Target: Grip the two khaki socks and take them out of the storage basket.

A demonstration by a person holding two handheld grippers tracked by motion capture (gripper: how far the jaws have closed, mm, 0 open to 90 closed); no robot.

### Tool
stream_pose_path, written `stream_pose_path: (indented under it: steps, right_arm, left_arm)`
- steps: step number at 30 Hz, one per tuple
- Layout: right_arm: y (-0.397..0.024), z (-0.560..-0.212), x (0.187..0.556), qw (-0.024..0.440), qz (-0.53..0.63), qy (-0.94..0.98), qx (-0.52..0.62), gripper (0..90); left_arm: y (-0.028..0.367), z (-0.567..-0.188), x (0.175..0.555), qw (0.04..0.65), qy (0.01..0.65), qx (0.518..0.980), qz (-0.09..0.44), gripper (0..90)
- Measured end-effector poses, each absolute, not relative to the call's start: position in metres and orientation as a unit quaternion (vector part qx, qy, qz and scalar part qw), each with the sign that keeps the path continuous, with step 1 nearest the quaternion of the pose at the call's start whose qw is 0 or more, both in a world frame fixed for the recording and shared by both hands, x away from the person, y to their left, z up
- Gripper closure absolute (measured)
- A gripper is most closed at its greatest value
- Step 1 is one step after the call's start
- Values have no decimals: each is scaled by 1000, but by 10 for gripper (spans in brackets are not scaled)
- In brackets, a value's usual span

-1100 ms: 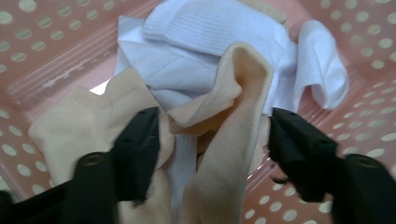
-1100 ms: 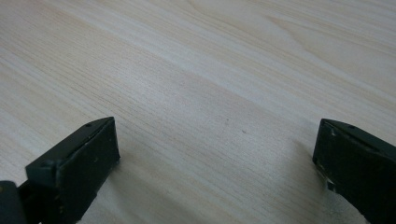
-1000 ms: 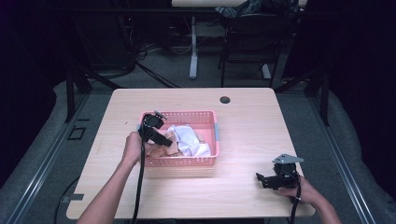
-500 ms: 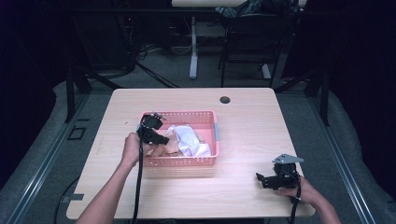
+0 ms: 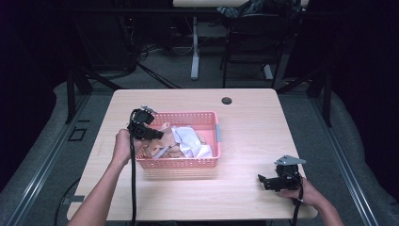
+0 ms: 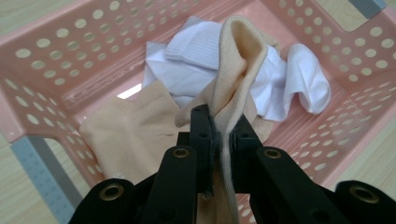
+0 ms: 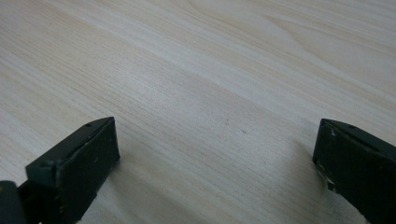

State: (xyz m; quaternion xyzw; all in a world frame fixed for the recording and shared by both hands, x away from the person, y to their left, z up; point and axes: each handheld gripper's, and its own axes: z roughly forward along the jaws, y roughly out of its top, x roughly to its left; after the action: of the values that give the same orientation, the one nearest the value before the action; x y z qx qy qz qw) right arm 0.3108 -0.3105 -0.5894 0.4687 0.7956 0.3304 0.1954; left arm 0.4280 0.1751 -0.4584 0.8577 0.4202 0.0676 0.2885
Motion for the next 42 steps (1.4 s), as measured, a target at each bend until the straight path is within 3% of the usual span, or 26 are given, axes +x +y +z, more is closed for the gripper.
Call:
stream_pose_path:
  steps: [26,42]
  right_arm:
    - [-310,-589,311,195,331,795,469,0]
    - [-310,-589,311,196,331,795,469,0]
  left_arm:
    - [184,-408,431,271,412,864,103,824]
    - [220,-384,426,272,435,848,135,828]
